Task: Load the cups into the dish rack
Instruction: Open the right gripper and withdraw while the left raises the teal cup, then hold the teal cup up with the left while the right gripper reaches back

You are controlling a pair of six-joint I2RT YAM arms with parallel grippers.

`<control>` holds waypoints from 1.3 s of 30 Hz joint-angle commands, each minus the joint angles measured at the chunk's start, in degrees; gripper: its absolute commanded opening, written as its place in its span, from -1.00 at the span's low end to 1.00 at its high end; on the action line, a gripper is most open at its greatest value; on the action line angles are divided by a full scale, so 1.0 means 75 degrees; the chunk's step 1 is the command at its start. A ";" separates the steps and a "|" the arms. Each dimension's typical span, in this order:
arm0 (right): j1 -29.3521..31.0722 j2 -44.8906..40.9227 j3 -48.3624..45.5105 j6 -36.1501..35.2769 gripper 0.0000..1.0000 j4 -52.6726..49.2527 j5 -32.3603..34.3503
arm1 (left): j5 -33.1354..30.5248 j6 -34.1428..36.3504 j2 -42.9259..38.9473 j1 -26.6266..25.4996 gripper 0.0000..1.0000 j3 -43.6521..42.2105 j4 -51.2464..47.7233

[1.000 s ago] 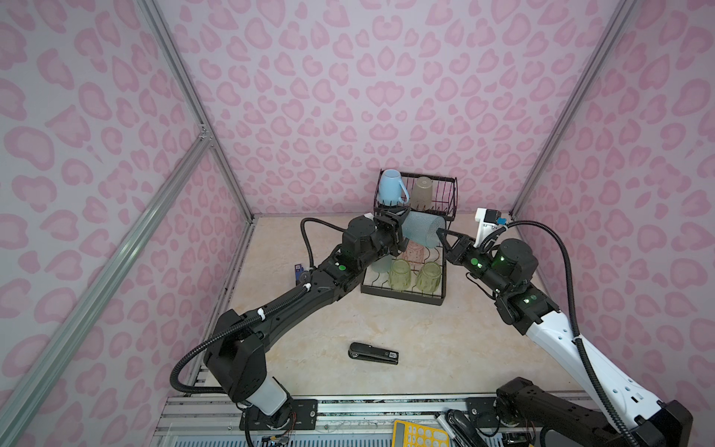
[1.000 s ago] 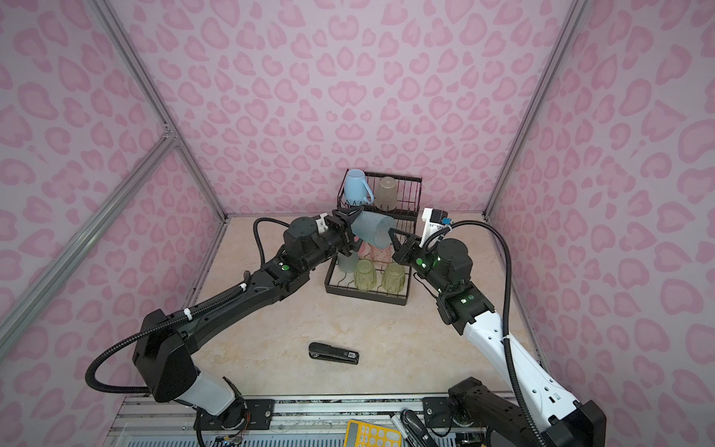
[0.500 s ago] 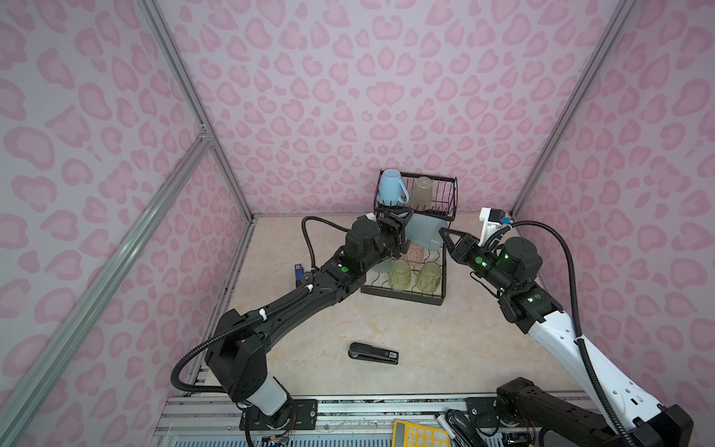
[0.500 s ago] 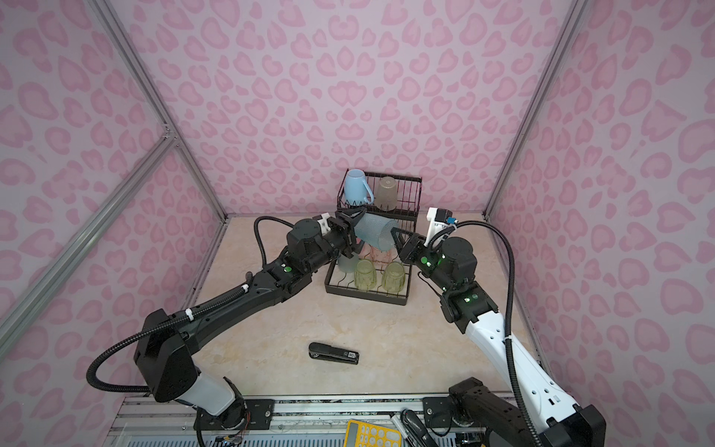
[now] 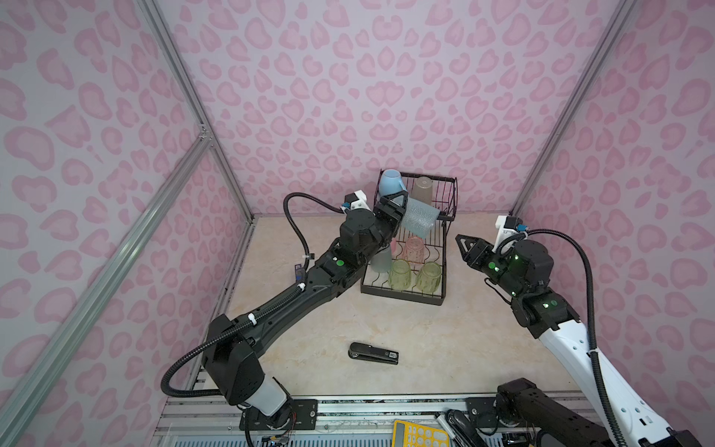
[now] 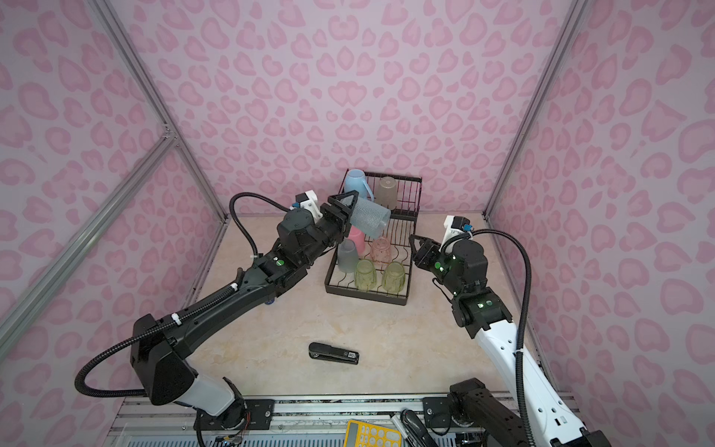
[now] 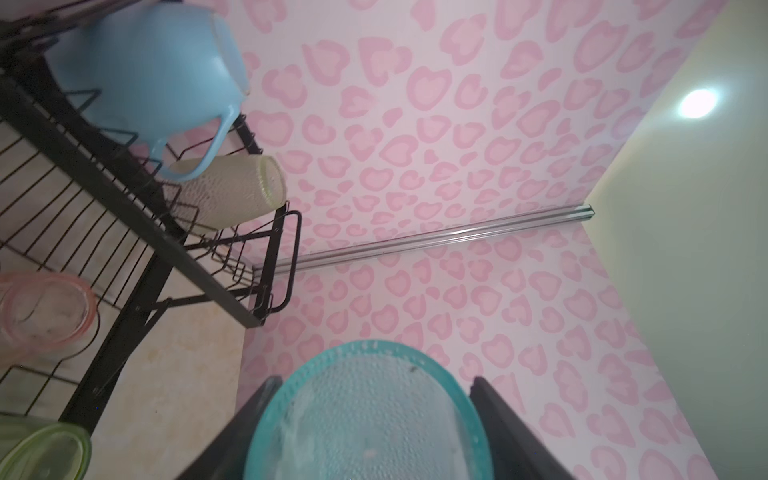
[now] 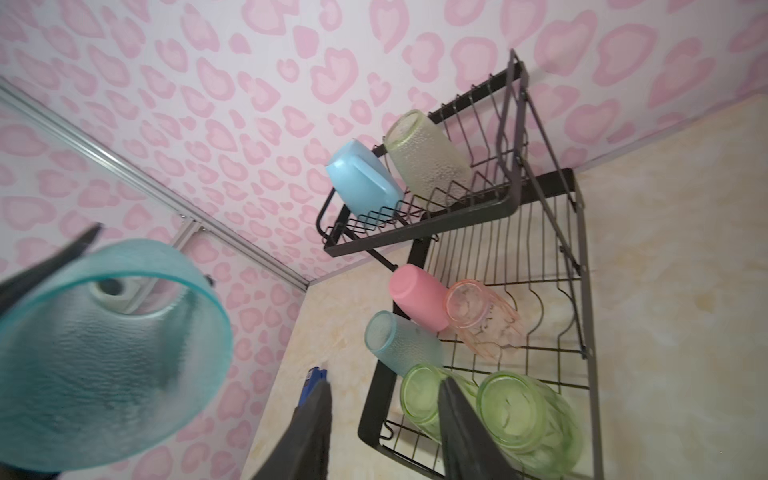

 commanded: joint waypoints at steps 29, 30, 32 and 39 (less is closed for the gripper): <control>-0.0091 -0.1217 -0.1822 -0.1872 -0.17 0.0297 -0.0097 | 0.0540 0.7802 0.3709 -0.0030 -0.04 0.3221 0.2824; -0.0091 -0.1253 -0.1910 -0.1852 -0.17 0.0347 -0.0126 | 0.0524 0.7893 0.3800 -0.0030 -0.04 0.3252 0.2977; -0.0090 -0.1307 -0.2073 -0.1797 -0.17 0.0484 -0.0208 | 0.0478 0.8042 0.4010 -0.0044 -0.04 0.3397 0.3153; -0.0090 -0.1264 -0.2245 -0.1868 -0.17 0.0800 -0.0435 | 0.0452 0.8279 0.4483 -0.0054 -0.04 0.3796 0.3394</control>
